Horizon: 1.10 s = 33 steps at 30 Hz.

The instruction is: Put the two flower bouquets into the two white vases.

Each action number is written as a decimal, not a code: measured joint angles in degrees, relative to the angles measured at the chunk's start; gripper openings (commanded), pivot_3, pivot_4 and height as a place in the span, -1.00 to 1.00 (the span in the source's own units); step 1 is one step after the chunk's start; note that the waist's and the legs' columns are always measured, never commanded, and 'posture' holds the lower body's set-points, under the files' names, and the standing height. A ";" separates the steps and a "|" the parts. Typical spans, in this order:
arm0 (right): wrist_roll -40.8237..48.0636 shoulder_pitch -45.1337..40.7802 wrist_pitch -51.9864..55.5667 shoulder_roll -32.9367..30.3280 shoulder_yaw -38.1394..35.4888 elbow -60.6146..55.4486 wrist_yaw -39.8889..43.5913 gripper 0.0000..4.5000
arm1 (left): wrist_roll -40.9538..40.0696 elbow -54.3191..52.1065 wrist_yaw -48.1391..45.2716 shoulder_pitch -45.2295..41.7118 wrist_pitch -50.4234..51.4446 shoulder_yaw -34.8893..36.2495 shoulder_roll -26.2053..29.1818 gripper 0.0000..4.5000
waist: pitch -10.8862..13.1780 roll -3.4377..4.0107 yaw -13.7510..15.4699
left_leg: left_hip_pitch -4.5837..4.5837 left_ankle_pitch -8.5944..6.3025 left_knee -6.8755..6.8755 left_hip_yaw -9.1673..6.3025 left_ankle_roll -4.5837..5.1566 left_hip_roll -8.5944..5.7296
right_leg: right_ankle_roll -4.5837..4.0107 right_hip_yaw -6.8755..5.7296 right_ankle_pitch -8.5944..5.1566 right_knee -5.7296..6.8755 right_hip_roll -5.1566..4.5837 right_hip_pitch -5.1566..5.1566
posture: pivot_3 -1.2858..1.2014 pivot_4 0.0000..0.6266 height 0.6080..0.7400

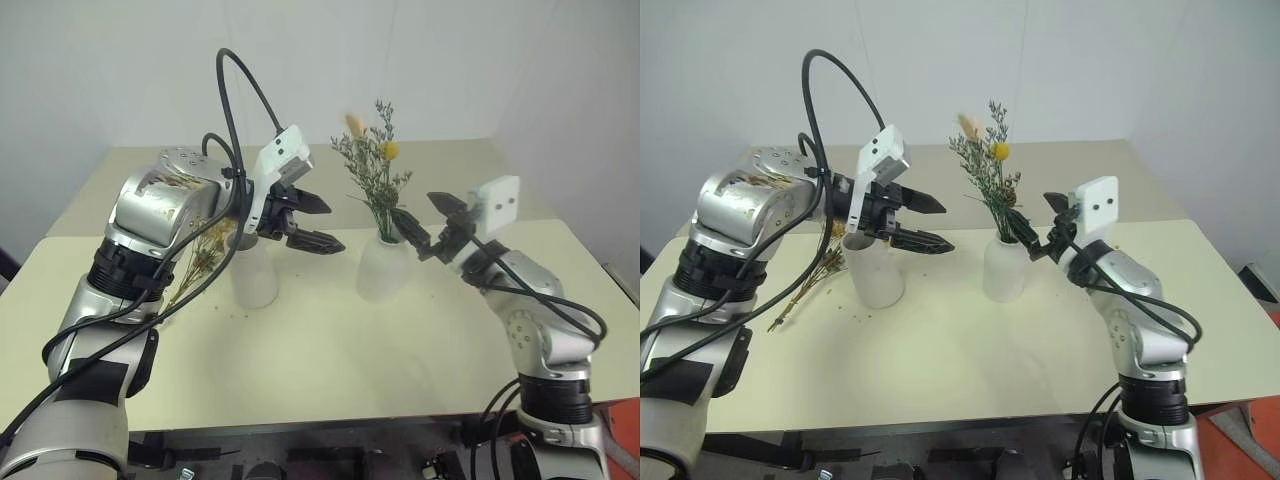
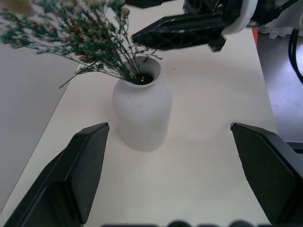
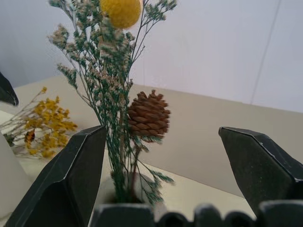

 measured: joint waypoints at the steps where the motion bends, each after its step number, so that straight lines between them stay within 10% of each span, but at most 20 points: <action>1: 1.48 0.58 0.92 -1.79 -0.45 -0.97 1.25 0.98 | -0.11 -0.78 -0.18 0.41 0.02 0.14 0.90 1.00 | 0.00 0.00 -0.02 | 0.00 0.00 0.00 0.01 0.00 0.00 | 0.00 0.01 0.00 0.00 0.00 0.00 | 0.03 -0.52 1.00; 15: 17.38 -8.73 11.95 -7.96 4.59 -7.32 13.19 0.98 | -3.71 -11.94 1.07 9.26 6.83 8.87 16.04 1.00 | 0.00 -0.01 -0.24 | 0.20 0.00 0.00 0.09 0.01 0.05 | 0.23 0.13 -0.17 -0.08 0.05 0.01 | 0.03 -0.52 1.00; 33: 12.80 -18.64 16.74 -6.91 20.34 -1.56 20.06 0.98 | -11.14 -18.86 5.52 32.92 21.76 27.57 37.94 1.00 | 0.02 -0.02 -0.05 | 0.04 0.00 0.00 0.16 0.00 0.08 | 0.16 0.15 -0.19 0.08 0.05 -0.31 | 0.03 -0.52 1.00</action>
